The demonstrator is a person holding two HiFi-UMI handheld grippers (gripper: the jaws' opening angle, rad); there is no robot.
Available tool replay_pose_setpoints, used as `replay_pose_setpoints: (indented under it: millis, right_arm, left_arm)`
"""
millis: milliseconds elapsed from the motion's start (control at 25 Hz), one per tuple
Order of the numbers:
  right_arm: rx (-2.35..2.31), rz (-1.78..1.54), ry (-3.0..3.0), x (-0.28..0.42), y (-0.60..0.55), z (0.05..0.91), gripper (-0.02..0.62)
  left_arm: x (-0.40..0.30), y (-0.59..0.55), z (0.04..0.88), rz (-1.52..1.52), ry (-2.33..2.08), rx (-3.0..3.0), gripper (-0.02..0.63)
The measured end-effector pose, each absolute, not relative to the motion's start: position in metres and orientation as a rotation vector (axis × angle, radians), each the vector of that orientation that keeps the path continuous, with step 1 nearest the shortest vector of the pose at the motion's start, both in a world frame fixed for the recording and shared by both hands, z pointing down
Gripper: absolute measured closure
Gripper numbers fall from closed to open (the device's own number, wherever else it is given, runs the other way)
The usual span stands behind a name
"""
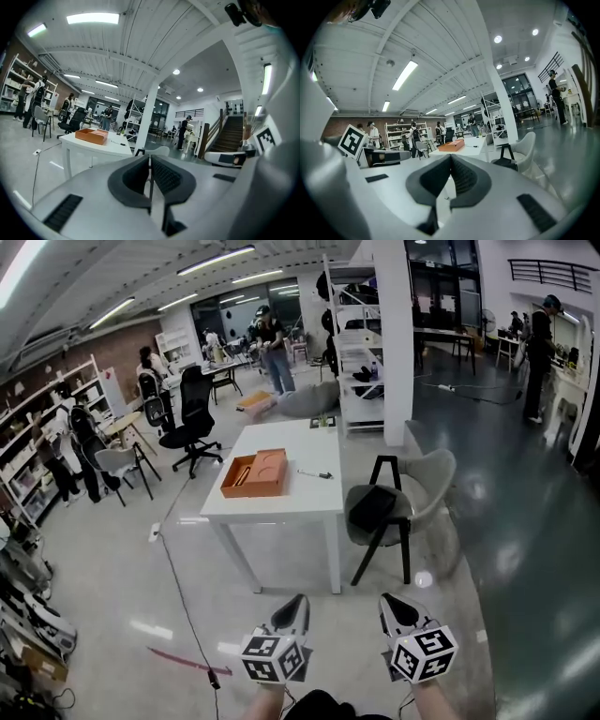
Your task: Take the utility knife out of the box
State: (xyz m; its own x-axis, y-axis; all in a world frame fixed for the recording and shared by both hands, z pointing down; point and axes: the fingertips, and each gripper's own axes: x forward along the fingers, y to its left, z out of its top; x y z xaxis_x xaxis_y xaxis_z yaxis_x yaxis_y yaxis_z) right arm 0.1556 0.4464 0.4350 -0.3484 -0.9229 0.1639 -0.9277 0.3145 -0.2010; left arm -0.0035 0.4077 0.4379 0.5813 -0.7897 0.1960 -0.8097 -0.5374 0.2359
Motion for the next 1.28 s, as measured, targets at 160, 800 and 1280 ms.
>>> replay_pose_setpoints:
  millis: [160, 800, 1280]
  right_arm:
    - [1.756, 0.434, -2.554, 0.15, 0.441, 0.438, 0.595]
    - [1.775, 0.521, -2.522, 0.13, 0.31, 0.459, 0.595]
    - [1.871, 0.579, -2.419, 0.107, 0.156, 0.463, 0.595]
  left_arm:
    - [-0.011, 0.4, 0.441, 0.077, -1.308, 2.486, 0.589]
    - [-0.038, 0.265, 0.462, 0.127, -1.294, 2.452, 0.501]
    - [-0.055, 0.095, 0.47, 0.189, -1.191, 2.481, 0.495]
